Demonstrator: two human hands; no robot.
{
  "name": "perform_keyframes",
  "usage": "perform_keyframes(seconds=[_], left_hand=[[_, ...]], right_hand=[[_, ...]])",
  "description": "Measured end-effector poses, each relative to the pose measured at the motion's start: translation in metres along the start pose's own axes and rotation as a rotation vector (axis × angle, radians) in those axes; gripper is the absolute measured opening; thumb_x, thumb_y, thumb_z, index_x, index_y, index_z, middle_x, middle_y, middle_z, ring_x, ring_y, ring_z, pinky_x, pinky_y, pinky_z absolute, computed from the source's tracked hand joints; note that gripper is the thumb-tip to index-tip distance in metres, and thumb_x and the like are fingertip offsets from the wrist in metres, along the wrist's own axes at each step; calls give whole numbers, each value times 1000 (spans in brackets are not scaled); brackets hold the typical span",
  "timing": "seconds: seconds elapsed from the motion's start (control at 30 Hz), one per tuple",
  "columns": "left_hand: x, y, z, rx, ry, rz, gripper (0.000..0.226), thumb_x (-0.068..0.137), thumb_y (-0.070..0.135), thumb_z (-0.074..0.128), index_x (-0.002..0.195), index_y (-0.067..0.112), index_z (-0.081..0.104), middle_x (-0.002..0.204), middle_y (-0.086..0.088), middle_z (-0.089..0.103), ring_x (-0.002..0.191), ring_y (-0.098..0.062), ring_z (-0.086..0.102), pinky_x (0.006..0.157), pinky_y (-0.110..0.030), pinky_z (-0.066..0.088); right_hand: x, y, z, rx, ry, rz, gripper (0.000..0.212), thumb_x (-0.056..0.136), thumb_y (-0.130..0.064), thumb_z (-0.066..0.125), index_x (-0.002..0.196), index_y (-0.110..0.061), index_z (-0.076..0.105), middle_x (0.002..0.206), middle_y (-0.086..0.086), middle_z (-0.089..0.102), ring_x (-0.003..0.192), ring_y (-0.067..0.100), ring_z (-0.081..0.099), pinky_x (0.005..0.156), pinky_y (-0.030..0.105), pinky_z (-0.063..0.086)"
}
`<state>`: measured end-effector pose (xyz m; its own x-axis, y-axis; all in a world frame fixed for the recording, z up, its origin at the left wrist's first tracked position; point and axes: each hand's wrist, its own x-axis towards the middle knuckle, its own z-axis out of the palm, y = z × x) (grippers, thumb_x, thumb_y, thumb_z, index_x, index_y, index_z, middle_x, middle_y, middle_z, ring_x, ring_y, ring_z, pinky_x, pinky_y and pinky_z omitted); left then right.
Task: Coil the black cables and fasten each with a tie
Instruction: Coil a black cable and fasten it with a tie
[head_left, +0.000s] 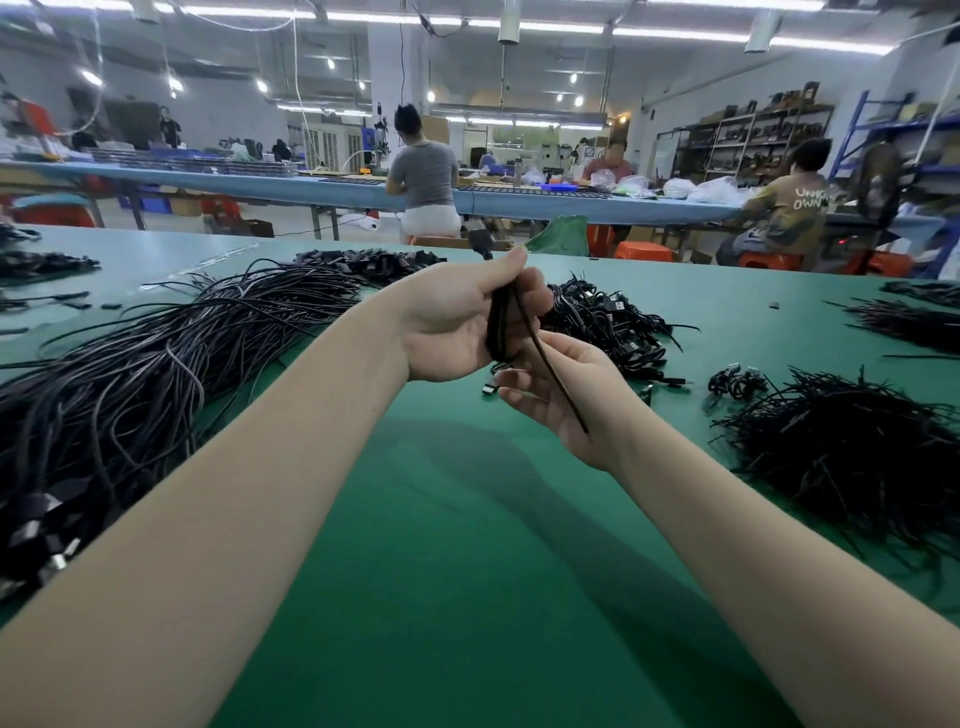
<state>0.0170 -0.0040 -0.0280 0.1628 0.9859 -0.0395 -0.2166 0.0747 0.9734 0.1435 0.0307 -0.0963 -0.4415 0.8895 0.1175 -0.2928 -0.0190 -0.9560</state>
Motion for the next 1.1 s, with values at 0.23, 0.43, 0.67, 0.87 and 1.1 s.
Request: perform_keyframes(seconds=[0.23,0.43,0.67,0.87,1.1], left_hand=[[10,-9,-7,263,193,62,43,100,45,41,70,22,60,67,7,58,64,-10,46,61,-24,35],[15,-16,-3,78,143,146,39,102,37,41,78,15,64,81,1,72,85,-18,62,99,-37,44],[18,-28,0,200,214,158,39,101,40,40,79,16,62,72,2,56,65,-13,50,64,-25,44],[26,-38,-1,134,235,161,42,102,40,38,75,17,62,71,2,56,67,-13,48,66,-25,38],[30,-49,0,277,247,182,42,102,41,36,74,20,59,70,4,58,64,-10,50,62,-25,36]], right_hand=[[7,-12,-18,-120,77,-85,11,93,-22,61,93,-15,70,76,-2,70,59,9,59,64,21,56],[6,-13,-20,-197,-78,-23,34,92,-48,54,95,-18,70,78,-5,67,64,10,67,69,29,58],[-1,-9,-6,-579,-176,-149,30,92,-39,58,85,-11,51,68,-2,58,57,9,59,65,30,56],[-1,-2,0,-893,-38,-279,25,101,-34,40,80,-21,43,66,-7,45,45,-4,44,51,30,42],[-3,2,1,-365,-100,36,27,99,-42,44,98,-16,51,82,-1,54,63,14,61,69,35,54]])
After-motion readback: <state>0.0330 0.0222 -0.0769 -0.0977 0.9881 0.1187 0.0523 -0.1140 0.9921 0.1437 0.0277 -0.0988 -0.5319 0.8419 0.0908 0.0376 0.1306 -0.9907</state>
